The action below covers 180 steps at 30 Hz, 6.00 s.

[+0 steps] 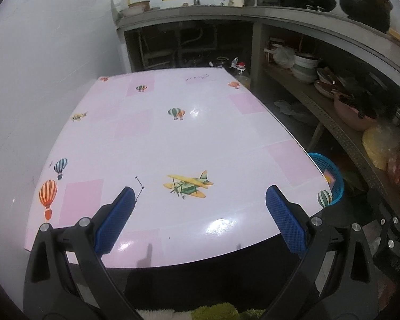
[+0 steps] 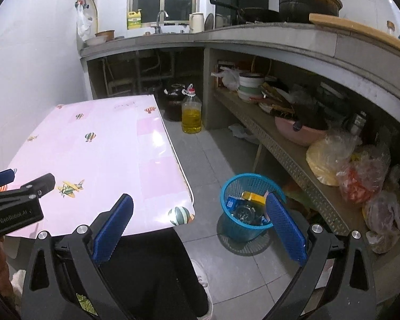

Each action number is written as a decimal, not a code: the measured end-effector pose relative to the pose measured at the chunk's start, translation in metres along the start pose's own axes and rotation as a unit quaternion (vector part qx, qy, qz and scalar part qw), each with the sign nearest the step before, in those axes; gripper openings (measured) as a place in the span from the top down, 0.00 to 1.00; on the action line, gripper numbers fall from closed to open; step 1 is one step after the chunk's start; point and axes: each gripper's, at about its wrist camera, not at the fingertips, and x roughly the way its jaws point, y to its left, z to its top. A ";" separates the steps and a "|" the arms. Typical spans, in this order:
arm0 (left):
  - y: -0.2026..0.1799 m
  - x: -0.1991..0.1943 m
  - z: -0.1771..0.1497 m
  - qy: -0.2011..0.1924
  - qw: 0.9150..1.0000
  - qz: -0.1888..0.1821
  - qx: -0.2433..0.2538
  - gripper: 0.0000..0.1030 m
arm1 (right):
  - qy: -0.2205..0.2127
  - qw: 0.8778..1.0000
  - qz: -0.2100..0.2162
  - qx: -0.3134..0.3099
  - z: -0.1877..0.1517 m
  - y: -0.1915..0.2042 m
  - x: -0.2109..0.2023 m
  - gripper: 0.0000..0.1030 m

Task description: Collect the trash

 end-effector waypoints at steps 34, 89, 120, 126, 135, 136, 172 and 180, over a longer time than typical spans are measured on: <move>-0.017 0.008 -0.001 0.015 1.000 0.012 0.000 0.08 | 0.018 1.000 -0.005 -0.009 -0.003 -0.012 0.007 0.06; -0.027 0.011 -0.013 0.038 0.999 -0.005 0.019 0.08 | 0.045 0.998 -0.040 -0.013 0.000 -0.039 0.013 0.06; -0.027 0.011 -0.010 0.043 0.999 -0.009 0.020 0.08 | 0.045 0.998 -0.041 -0.013 0.000 -0.038 0.012 0.06; -0.028 0.011 -0.011 0.044 0.999 -0.010 0.021 0.08 | 0.045 0.998 -0.040 -0.013 0.000 -0.038 0.012 0.06; -0.028 0.012 -0.013 0.047 0.999 -0.011 0.020 0.08 | 0.047 0.998 -0.038 -0.013 -0.003 -0.032 0.013 0.06; -0.029 0.012 -0.014 0.047 0.999 -0.011 0.020 0.08 | 0.047 0.998 -0.039 -0.013 -0.003 -0.031 0.013 0.06; -0.031 0.016 -0.017 0.055 0.998 -0.012 0.022 0.08 | 0.048 0.998 -0.038 -0.012 -0.003 -0.033 0.014 0.06; -0.031 0.016 -0.016 0.055 0.998 -0.013 0.022 0.08 | 0.048 0.998 -0.038 -0.012 -0.003 -0.034 0.014 0.06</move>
